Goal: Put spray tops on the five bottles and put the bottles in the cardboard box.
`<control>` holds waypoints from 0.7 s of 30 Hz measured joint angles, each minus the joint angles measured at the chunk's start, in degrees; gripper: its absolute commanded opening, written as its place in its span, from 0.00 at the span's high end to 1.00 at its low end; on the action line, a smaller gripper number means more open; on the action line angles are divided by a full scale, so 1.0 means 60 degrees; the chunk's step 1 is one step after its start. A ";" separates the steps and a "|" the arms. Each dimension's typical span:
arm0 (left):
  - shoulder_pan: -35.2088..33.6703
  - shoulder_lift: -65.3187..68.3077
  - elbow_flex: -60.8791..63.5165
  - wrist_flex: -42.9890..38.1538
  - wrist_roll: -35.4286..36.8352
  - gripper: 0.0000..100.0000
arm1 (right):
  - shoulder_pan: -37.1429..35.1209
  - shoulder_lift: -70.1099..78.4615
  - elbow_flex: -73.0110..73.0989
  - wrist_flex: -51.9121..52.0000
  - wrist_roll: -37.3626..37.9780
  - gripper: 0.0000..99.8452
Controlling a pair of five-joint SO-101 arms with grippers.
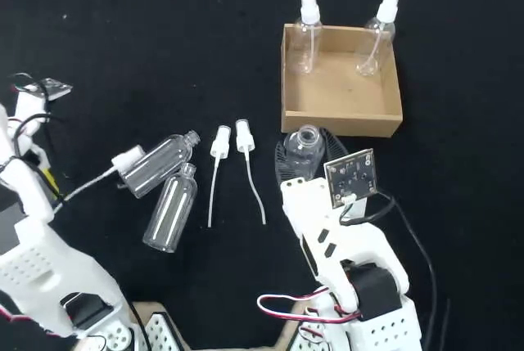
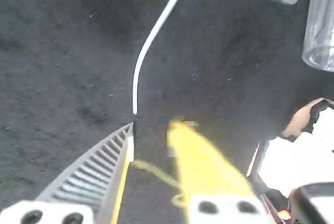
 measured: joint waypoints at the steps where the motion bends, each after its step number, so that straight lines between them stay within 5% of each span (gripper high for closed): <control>1: -0.0044 0.0000 -0.0088 0.0000 -0.0059 0.69 | 0.0000 0.0000 0.0000 0.0000 0.0000 0.81; 7: 0.0132 0.0000 -0.1084 0.0000 -0.0117 0.70 | 0.0000 0.0000 0.0000 0.0000 0.0000 0.81; 13: 0.2095 -0.0015 -0.1099 -0.0059 -0.0117 0.70 | 0.0000 0.0000 0.0059 0.0000 0.0000 0.81; 21: 0.3253 0.0967 -0.1099 -0.2593 0.0703 0.70 | 0.0000 0.0000 0.0147 0.0015 0.0000 0.81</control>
